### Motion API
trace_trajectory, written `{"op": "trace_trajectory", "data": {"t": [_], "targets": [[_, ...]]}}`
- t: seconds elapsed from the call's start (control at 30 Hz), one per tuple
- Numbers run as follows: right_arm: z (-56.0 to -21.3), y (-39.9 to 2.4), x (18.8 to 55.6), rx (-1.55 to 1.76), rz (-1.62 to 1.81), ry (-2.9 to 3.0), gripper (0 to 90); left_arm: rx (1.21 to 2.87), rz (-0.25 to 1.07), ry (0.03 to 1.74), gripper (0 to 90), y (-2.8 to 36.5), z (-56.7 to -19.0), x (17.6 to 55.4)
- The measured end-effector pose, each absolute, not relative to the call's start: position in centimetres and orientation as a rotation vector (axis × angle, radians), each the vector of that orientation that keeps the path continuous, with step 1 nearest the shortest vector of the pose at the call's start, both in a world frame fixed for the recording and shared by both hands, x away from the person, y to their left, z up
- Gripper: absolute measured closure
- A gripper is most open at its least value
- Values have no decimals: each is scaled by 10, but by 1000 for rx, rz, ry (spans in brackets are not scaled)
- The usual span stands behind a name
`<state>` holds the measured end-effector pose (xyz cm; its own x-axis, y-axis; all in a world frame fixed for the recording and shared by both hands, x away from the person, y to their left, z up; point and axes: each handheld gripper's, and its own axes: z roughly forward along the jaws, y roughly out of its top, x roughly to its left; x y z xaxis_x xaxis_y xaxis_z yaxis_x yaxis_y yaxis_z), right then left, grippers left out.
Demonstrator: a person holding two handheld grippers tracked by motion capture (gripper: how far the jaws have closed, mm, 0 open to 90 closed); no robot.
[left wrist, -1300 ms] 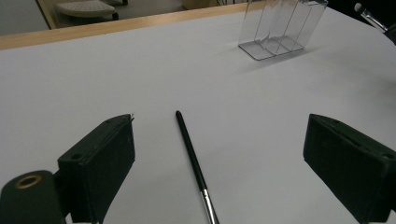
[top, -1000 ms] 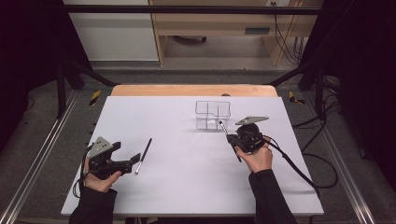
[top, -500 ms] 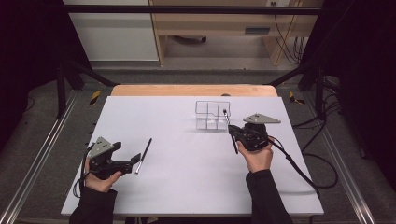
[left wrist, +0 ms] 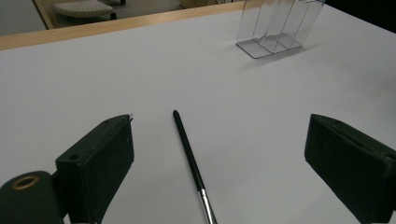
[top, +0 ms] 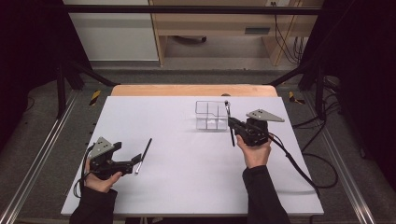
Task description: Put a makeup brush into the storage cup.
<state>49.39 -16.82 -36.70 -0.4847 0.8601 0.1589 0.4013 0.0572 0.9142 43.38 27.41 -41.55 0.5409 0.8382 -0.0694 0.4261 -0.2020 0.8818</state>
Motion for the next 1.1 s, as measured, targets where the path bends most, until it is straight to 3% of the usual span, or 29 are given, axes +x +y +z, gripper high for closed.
{"op": "trace_trajectory", "data": {"t": [1.1], "targets": [[-344, -141, 538, 1251, 1510, 1699, 842, 1813, 534, 1025, 75, 271, -413, 432]]}}
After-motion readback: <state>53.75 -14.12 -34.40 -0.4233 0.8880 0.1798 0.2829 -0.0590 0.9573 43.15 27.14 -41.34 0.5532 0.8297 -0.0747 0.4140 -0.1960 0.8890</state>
